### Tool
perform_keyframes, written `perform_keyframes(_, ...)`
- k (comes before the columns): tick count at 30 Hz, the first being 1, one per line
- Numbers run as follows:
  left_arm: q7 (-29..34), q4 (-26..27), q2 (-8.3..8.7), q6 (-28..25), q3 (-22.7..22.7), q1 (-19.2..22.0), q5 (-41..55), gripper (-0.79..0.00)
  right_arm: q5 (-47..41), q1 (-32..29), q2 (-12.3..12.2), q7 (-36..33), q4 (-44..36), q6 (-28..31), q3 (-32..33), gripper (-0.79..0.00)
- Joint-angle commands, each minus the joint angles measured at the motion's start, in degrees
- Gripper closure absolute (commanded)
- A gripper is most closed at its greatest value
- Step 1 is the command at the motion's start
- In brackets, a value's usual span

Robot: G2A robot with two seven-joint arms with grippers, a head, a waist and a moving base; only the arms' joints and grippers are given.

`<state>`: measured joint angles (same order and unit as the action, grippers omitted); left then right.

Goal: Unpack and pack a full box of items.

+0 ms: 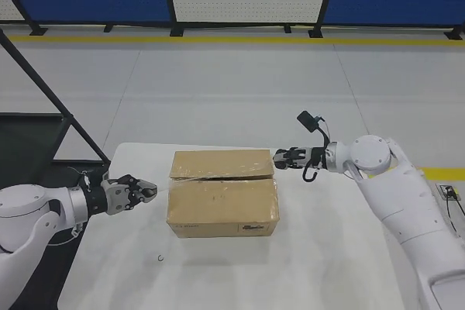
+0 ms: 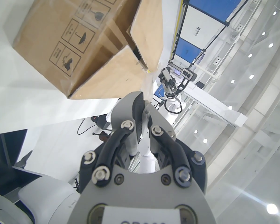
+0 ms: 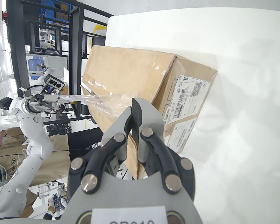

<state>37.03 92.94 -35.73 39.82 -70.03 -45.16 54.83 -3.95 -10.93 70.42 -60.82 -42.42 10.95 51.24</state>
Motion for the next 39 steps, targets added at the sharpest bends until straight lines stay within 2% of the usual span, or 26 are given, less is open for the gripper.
perform_keyframes(1,0.11,-0.38,-0.13,0.23,0.13,0.32,-0.15,0.0,0.04,-0.5,-0.26,0.29,-0.61,0.35,0.56,0.0)
perform_keyframes(9,2.22,-2.13,-0.54,1.59,0.79,1.87,-1.07,0.0,0.03,-6.49,-2.47,1.57,-7.79,2.66,4.81,0.0)
perform_keyframes(24,6.3,-5.83,-1.45,2.92,2.93,5.32,-3.22,0.0,6.8,-23.15,-6.49,11.65,-28.87,-0.56,13.35,0.0)
perform_keyframes(31,6.67,-6.68,-1.8,3.35,3.5,6.12,-3.64,0.0,9.26,-25.48,-6.79,13.31,-31.05,0.4,13.54,0.0)
perform_keyframes(39,6.06,-7.67,-2.35,3.52,4.09,6.78,-3.23,0.0,9.74,-25.07,-6.35,16.33,-29.23,1.64,12.62,0.0)
